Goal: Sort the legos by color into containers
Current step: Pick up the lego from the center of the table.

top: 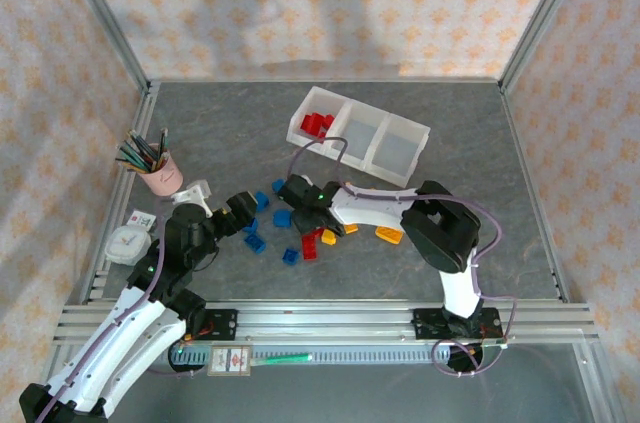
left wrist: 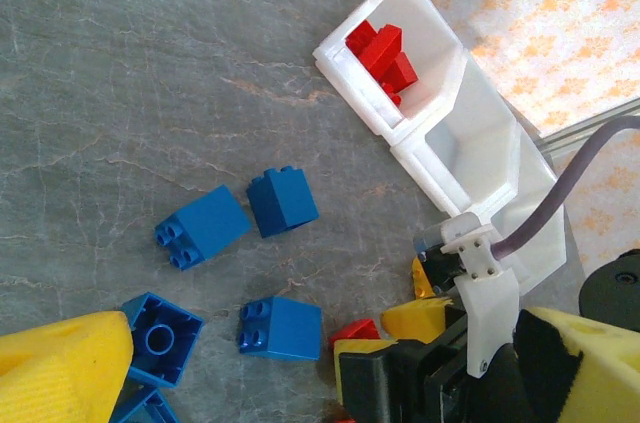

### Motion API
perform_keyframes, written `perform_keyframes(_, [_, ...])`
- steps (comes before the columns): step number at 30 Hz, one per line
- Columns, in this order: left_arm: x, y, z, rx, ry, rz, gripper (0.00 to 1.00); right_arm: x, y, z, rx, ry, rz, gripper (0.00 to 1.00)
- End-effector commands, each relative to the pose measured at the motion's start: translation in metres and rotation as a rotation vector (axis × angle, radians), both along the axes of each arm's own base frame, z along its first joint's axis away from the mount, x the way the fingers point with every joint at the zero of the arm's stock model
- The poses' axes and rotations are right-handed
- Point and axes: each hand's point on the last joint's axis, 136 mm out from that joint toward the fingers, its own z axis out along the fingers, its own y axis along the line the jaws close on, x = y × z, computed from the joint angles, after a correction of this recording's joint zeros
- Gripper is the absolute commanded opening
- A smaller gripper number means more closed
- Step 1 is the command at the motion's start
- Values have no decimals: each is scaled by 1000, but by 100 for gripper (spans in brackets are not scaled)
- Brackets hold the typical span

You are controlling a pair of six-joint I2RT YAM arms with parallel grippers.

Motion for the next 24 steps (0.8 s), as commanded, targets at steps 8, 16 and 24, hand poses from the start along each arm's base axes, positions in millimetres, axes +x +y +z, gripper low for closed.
perform_keyframes(8, [3,5,-1,3,-2,30,99,3,3,-9,-14,35,-5,32])
perform_keyframes(16, [9,-1,8,-10,-21,11,99,34,4,43,110,-37,-77,28])
perform_keyframes(24, [25,-10,24,1,-49,-15,99,107,-13,105,254,-177,-247,27])
